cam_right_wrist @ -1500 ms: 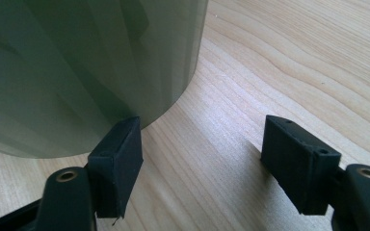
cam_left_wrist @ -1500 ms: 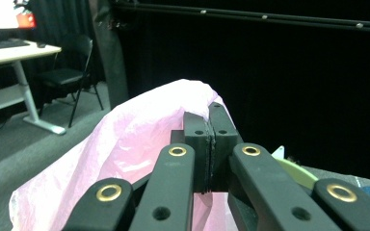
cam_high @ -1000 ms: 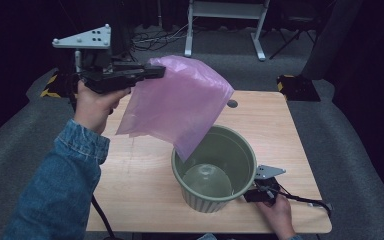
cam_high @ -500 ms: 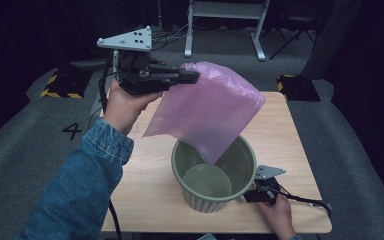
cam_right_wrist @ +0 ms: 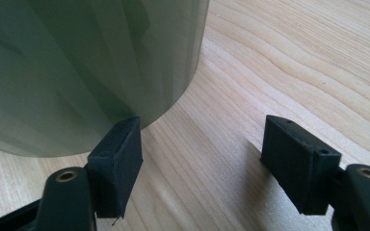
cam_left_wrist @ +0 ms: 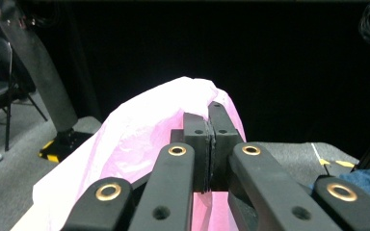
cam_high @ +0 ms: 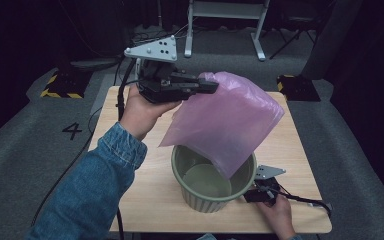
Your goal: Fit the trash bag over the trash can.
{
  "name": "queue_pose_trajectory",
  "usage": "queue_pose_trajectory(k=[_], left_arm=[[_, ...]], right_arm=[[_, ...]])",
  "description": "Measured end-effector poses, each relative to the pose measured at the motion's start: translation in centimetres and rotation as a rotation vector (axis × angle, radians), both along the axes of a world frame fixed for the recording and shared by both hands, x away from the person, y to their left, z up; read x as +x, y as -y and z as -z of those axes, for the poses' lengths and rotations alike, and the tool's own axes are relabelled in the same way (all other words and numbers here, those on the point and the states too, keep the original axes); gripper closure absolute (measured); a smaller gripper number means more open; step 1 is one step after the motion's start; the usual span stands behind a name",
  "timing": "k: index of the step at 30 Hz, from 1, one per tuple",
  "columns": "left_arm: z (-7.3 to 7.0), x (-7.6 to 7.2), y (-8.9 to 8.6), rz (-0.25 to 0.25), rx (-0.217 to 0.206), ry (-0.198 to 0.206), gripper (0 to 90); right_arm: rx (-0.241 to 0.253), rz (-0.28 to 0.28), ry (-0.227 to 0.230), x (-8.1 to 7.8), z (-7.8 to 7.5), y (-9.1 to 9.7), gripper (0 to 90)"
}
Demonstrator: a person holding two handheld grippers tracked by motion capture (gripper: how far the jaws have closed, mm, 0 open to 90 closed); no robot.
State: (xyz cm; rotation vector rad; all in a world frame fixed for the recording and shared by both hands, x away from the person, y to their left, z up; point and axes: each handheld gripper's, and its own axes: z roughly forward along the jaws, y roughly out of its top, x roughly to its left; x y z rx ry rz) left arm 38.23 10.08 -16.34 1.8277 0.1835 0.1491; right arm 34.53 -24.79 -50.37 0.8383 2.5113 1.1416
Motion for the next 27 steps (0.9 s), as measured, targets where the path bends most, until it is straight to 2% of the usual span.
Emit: queue_pose_trajectory(k=[4, 5, 6, 9, 10, 15, 16, 19, 22, 27], left_arm=[[1.6, -0.1, 0.0, -0.026, 0.018, -0.006, 89.1], [1.6, -0.1, 0.0, -0.026, 0.018, -0.006, 89.1], [2.4, 0.0, 0.0, -0.032, 0.013, -0.022, 89.0], [2.9, 0.1, 0.0, -0.033, 0.004, -0.034, 89.1], [3.1, 0.1, 0.1, -0.026, -0.012, -0.041, 89.0], [2.9, -0.3, 1.2, 0.001, -0.024, -0.027, 89.0], [2.5, -0.6, 1.8, 0.013, -0.009, -0.007, 89.0], [1.8, -0.9, 2.5, 0.031, -0.017, 0.011, 89.0], [1.6, -1.1, 2.8, 0.033, -0.018, 0.026, 89.0], [3.8, 0.1, 2.9, 0.004, -0.02, -0.032, 89.0]], right_arm=[[0.0, 0.0, 0.003, 0.0, 0.0, 0.0, 30.6], [0.0, 0.0, 0.003, 0.0, 0.0, 0.0, 30.6], [0.0, 0.0, 0.003, 0.0, 0.0, 0.0, 30.6], [0.0, 0.0, 0.003, 0.0, 0.0, 0.0, 30.6], [0.0, 0.0, 0.003, 0.0, 0.0, 0.0, 30.6], [0.0, 0.0, 0.003, 0.0, 0.0, 0.0, 30.6], [0.0, 0.0, 0.003, 0.0, 0.0, 0.0, 30.6], [0.0, 0.0, 0.002, 0.0, 0.0, 0.0, 30.6], [0.0, 0.001, -0.001, 0.0, 0.0, 0.0, 30.6], [0.0, -0.002, 0.003, 0.0, 0.0, 0.0, 30.5]])
